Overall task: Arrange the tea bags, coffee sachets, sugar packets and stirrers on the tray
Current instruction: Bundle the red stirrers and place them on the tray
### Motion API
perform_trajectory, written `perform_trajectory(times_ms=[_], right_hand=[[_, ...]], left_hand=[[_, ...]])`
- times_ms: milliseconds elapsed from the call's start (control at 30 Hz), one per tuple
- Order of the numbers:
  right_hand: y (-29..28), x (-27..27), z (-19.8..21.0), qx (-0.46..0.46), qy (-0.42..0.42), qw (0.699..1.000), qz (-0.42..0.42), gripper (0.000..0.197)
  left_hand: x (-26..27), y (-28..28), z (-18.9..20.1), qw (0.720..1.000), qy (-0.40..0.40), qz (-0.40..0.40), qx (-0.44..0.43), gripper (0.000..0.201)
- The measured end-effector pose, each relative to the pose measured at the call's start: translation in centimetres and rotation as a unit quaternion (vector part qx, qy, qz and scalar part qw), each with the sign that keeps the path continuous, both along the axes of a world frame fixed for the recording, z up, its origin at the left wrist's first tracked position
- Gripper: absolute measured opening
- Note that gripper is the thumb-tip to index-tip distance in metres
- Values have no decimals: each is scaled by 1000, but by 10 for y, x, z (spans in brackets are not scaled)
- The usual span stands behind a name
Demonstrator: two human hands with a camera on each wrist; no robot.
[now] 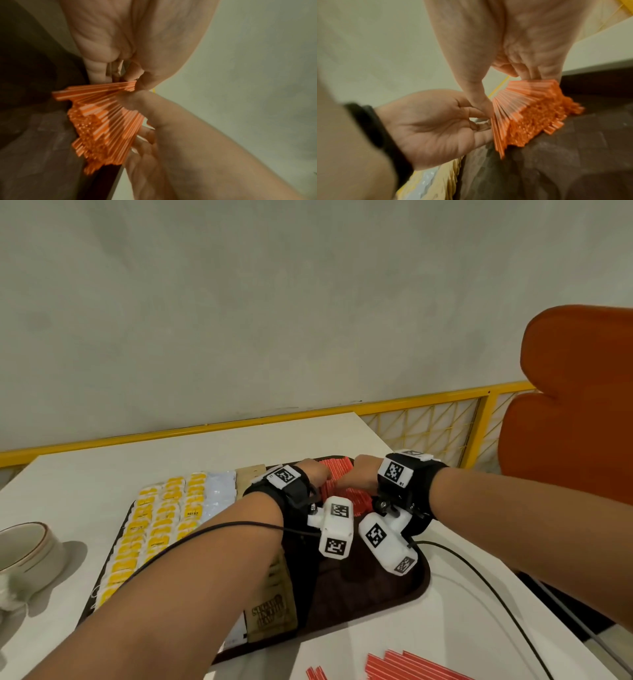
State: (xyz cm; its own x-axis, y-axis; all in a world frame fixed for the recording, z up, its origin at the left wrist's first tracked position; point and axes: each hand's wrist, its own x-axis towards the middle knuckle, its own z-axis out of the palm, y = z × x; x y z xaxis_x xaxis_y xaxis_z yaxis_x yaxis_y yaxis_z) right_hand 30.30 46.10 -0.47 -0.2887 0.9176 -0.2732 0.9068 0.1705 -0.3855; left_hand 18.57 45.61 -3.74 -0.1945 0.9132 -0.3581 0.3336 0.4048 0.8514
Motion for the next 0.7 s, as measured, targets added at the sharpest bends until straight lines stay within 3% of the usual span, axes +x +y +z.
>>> perform_trajectory(times_ms=[133,233,367,467,600,700], right_hand=[[2,6,3,19,-26,999,-1,38],[3,15,3,23,-24,999,3,28],[6,28,0,20,61,998,16,26],[-2,36,4,-22,135,990,44,13],[-18,42,0,-141,89,976,139,20],[-23,40,-11,-129,56,975,174,32]], left_hand=[[-8,-3,3,1000,25,3,6,36],[-14,-5,-3,1000,26,12,9,36],[-23,-9,-7,999,31,25,29,36],[-29,-12,-5,998,53,8,24,36],[-34,-13,-3,998,57,3,15,37],[-32,-16,-3,998,55,-6,-2,38]])
